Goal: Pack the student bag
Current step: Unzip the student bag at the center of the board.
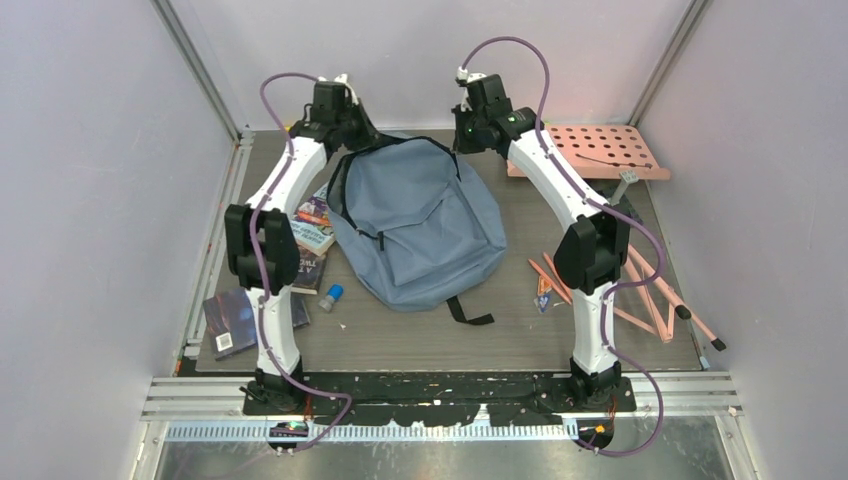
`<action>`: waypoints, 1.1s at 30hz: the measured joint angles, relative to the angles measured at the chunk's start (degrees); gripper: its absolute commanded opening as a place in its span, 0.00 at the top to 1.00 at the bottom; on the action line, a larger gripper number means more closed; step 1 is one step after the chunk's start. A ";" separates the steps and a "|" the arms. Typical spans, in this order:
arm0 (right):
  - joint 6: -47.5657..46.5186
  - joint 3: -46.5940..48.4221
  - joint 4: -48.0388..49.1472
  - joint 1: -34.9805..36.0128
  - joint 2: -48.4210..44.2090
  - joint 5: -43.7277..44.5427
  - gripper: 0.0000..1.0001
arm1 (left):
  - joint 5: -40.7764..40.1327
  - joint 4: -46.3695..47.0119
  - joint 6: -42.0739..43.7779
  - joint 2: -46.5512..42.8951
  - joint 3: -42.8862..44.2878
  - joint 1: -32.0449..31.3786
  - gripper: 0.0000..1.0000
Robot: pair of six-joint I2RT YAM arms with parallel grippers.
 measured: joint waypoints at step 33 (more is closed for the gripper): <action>5.70 10.36 -1.05 3.21 9.94 -10.12 0.99 | 6.29 3.74 3.82 -35.60 -45.77 7.91 0.88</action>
